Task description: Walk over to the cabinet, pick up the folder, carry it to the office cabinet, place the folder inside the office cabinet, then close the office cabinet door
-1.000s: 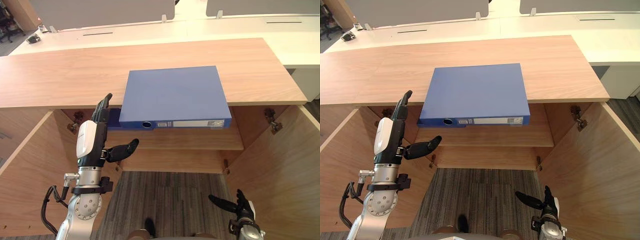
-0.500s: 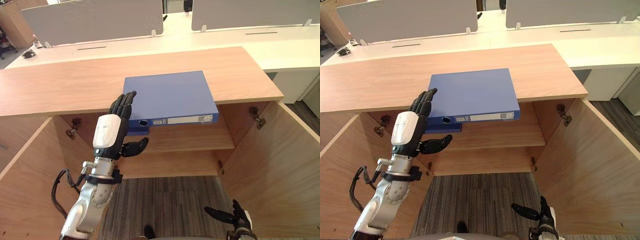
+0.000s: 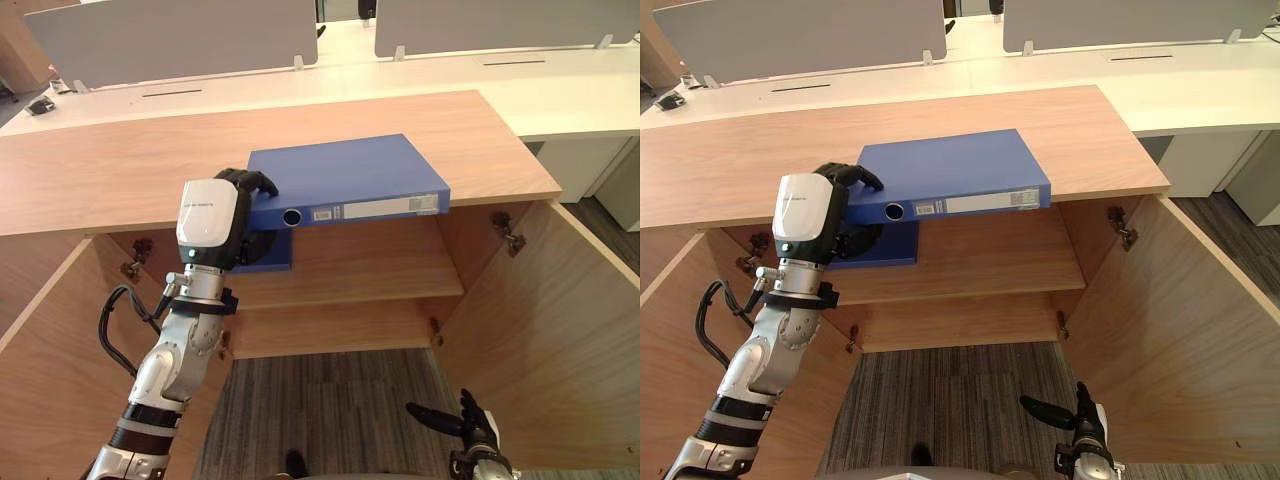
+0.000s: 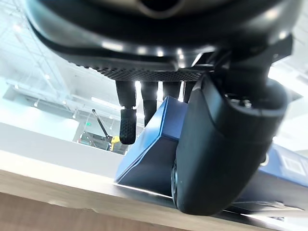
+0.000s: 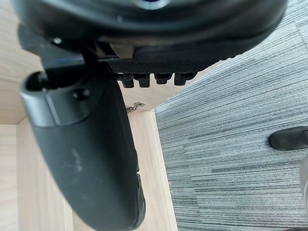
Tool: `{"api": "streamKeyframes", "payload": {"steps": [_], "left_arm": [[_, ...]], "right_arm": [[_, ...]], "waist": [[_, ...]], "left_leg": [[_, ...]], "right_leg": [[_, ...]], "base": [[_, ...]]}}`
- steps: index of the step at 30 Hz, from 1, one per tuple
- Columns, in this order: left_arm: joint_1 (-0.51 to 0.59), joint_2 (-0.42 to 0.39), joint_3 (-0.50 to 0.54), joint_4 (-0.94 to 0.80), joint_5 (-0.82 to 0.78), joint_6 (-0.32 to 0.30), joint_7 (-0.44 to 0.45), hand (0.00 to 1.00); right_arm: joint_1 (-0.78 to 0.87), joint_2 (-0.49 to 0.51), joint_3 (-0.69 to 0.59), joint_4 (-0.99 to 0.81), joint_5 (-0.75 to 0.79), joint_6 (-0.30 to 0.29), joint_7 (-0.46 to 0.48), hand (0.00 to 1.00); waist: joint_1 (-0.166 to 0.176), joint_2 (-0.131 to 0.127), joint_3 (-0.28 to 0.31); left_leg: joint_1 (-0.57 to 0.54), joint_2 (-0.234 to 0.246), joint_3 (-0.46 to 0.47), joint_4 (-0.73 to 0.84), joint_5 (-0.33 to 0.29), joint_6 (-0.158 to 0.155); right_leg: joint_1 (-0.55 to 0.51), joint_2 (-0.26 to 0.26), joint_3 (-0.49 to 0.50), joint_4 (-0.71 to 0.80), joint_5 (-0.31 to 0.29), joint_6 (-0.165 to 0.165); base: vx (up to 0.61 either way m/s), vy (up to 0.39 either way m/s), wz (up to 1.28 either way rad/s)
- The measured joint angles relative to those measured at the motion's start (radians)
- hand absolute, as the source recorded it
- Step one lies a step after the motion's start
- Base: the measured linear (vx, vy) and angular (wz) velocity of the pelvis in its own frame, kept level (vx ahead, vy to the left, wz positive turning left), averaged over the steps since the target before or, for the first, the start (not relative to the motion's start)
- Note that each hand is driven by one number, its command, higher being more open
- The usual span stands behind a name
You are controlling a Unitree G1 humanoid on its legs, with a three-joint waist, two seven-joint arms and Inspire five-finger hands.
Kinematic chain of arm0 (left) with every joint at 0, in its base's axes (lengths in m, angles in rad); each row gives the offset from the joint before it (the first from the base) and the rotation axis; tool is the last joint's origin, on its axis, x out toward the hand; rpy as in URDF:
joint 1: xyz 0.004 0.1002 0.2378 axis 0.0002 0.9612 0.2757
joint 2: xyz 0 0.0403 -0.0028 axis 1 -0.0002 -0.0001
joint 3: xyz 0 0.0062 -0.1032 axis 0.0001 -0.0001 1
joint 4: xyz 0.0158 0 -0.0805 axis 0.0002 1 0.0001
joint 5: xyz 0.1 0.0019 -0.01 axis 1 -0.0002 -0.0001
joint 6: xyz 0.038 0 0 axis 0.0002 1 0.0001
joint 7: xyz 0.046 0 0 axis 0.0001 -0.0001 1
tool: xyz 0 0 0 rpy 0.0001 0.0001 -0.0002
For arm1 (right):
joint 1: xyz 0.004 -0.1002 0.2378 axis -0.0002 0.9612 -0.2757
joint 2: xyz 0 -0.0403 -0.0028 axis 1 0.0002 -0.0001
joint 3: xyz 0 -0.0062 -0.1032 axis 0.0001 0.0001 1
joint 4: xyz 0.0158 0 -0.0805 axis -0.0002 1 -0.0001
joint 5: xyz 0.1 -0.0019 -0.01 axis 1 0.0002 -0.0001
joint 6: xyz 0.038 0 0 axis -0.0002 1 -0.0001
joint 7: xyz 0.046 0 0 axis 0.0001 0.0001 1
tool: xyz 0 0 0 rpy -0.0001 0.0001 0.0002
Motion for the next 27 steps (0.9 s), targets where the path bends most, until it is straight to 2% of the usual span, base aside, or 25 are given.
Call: {"api": "streamKeyframes", "payload": {"steps": [4,8,10,16,18,21,22,24,27], "left_arm": [[0.093,-0.046,-0.017,-0.128,-0.073,-0.021,-0.018,0.0],[0.197,-0.104,-0.075,-0.272,-0.136,-0.075,-0.052,0.0],[0.26,-0.142,-0.084,-0.352,-0.217,-0.129,-0.076,0.0],[0.342,-0.19,-0.074,-0.448,-0.438,-0.159,-0.107,0.0],[0.375,-0.216,-0.046,-0.448,-0.638,-0.166,-0.157,0.0],[0.412,-0.255,0.014,-0.448,-0.849,-0.164,-0.23,0.0],[0.414,-0.256,0.018,-0.448,-0.865,-0.164,-0.235,0.0],[0.424,-0.274,0.031,-0.449,-1.031,-0.161,-0.298,0.0],[0.428,-0.29,0.033,-0.448,-1.192,-0.146,-0.368,0.0]], "right_arm": [[0.02,0.012,-0.001,-0.075,0.047,0.0,-0.003,1.0],[0.051,0.04,-0.001,-0.267,0.112,-0.001,-0.006,1.0],[0.057,0.065,-0.002,-0.421,0.182,-0.017,-0.003,1.0],[0.056,0.113,-0.001,-0.673,0.311,-0.07,0.014,1.0],[0.052,0.125,0.001,-0.781,0.374,-0.098,0.039,1.0],[0.051,0.129,0.001,-0.867,0.434,-0.106,0.057,1.0],[0.051,0.128,0.001,-0.873,0.436,-0.106,0.059,1.0],[0.036,0.126,0.001,-0.91,0.472,-0.107,0.074,1.0],[0.0,0.119,0.01,-0.94,0.502,-0.107,0.101,1.0]], "waist": [[-0.006,-0.002,0.0],[-0.009,-0.002,0.0],[-0.009,-0.002,0.0],[-0.003,-0.002,0.0],[0.0,-0.004,0.001],[0.004,-0.011,0.006],[0.004,-0.012,0.006],[0.01,-0.018,0.01],[0.014,-0.019,0.011]], "left_leg": [[-0.009,0.006,0.006,0.002,0.0,0.0],[-0.014,0.01,0.008,0.002,0.0,0.0],[-0.014,0.012,0.008,0.002,0.001,-0.001],[-0.014,0.012,0.007,-0.002,0.001,-0.001],[-0.016,0.011,0.005,0.002,0.002,-0.001],[-0.019,0.011,0.003,0.003,0.002,-0.001],[-0.019,0.011,0.002,0.003,0.002,-0.001],[-0.02,0.011,0.0,0.003,0.002,-0.001],[-0.023,0.01,-0.006,0.003,0.002,-0.001]], "right_leg": [[-0.014,0.004,0.022,-0.012,0.016,0.0],[-0.023,0.009,0.026,-0.011,0.026,0.002],[-0.024,0.011,0.027,-0.012,0.031,0.002],[-0.025,0.01,0.027,-0.016,0.034,0.003],[-0.025,0.01,0.025,-0.018,0.034,0.004],[-0.024,0.01,0.022,-0.02,0.036,0.004],[-0.024,0.01,0.022,-0.02,0.036,0.004],[-0.022,0.01,0.019,-0.022,0.036,0.004],[-0.021,0.009,0.013,-0.023,0.036,0.004]], "base": [[-0.01,-0.006,-0.17],[-0.03,-0.006,-0.04],[-0.05,-0.004,-0.03],[-0.03,0.0,0.0],[0.0,0.0,0.0],[0.01,-0.003,0.01],[0.03,-0.014,0.03],[0.02,-0.012,0.03],[0.01,-0.007,0.06]]}}
